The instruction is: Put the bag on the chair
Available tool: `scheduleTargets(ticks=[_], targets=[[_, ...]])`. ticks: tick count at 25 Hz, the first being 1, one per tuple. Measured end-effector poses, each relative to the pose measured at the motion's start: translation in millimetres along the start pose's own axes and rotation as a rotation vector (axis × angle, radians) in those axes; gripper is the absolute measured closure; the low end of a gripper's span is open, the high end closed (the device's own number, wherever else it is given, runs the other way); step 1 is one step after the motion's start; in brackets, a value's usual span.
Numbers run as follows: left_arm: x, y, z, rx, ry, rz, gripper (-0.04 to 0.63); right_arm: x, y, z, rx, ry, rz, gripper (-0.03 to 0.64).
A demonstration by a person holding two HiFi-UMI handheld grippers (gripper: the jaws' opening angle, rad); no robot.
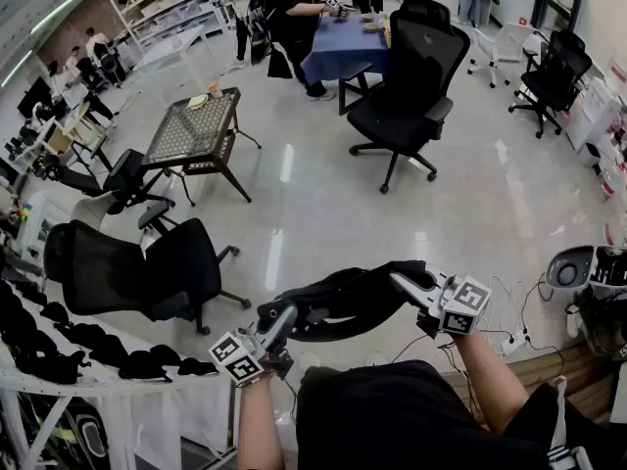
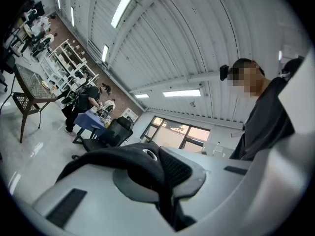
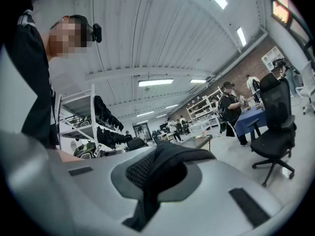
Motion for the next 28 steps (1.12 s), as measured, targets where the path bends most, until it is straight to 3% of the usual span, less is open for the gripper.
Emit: scheduleTargets(ticks=[7,14,21,28], targets=[[18,1,-12,0.032,0.018,-0.031,0.571,3,16,-17,0.004,0.033,0.007,0.606],[27,-22,-28,-0.005,0.072,-0.084,0.571,32,36,-29,0.030,0.032,0.003,0.606],[46,-73,-41,0.004,0.042,-0.084,0.571,66,78,-21,0.074,0.037,0.046,0.606],[69,-151,-62,-0.083,0.022,-0.078,0.571,122,132,-25,0.112,-0.016,0.089,0.606]])
Point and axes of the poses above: the fingertips, and each gripper's own axes: x forward along the fingers, y to its right, z out of its underside, the point moved 1 cm from there along -x, backward along the fingers, and after that the axes turned 1 degree about -y, right-handed, at the moved point
